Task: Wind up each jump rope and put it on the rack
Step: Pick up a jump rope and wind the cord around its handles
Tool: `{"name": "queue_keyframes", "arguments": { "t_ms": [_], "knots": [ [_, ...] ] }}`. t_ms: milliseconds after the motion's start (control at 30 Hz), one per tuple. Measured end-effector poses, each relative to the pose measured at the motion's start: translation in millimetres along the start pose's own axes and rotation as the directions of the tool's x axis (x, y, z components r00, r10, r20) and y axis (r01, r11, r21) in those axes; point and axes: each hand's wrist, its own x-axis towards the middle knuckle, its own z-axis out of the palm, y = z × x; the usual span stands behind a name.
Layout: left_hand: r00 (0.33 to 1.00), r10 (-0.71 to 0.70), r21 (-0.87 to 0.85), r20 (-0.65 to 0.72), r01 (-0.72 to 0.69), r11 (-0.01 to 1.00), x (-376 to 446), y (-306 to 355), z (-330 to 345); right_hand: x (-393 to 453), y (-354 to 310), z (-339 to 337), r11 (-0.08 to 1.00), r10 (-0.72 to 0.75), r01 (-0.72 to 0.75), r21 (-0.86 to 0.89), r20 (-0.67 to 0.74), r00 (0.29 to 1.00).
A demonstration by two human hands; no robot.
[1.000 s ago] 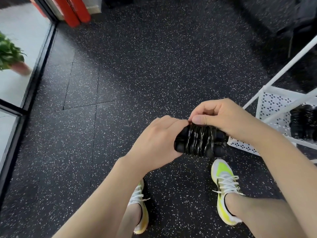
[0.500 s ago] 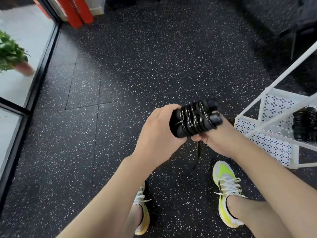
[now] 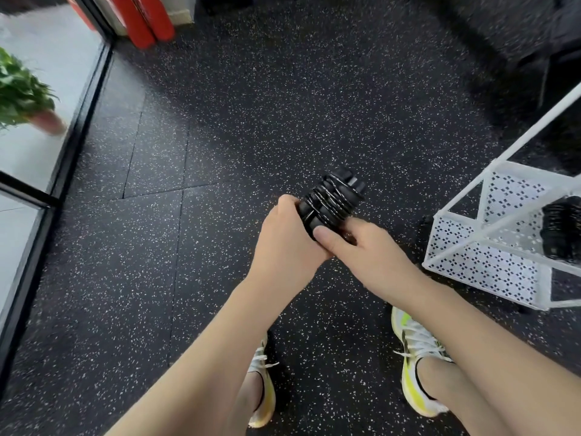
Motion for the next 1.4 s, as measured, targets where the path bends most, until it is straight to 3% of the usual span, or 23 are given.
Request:
{"name": "queue_keyframes", "arguments": {
  "t_ms": [200,333,467,667,833,1100,1267,1400],
  "knots": [
    [0.989,0.146,-0.001,0.017,-0.146,0.989,-1,-3,1,4,1,-8,1.0,0.022,-0.024,-0.02,-0.101,0.995],
    [0.993,0.094,-0.008,-0.077,-0.094,0.995,1,-3,-5,2,-4,-6,0.998,0.025,-0.034,-0.052,-0.169,0.985],
    [0.987,0.08,0.019,-0.143,-0.078,0.997,2,-3,-8,2,-8,-7,0.988,-0.001,-0.022,-0.156,-0.146,0.989],
    [0.979,0.064,0.082,-0.195,-0.049,0.995,6,-7,-14,-7,-21,-9,0.995,0.045,-0.049,-0.086,-0.051,0.998],
    [0.974,0.061,0.133,-0.216,-0.032,0.991,12,-15,-19,-14,-30,-12,0.992,-0.033,0.025,-0.122,-0.065,0.997],
    [0.981,0.172,0.19,-0.09,-0.153,0.97,10,-15,-12,-14,-24,-19,0.939,-0.266,0.266,-0.22,0.029,0.963],
    [0.956,0.293,0.219,0.021,-0.29,0.932,5,-9,-12,-5,-19,-38,0.936,-0.211,0.192,-0.295,-0.033,0.977],
    [0.934,0.326,0.222,0.145,-0.352,0.909,1,-7,-13,-1,-16,-54,0.961,-0.164,0.138,-0.239,-0.095,0.982]
  ]
}}
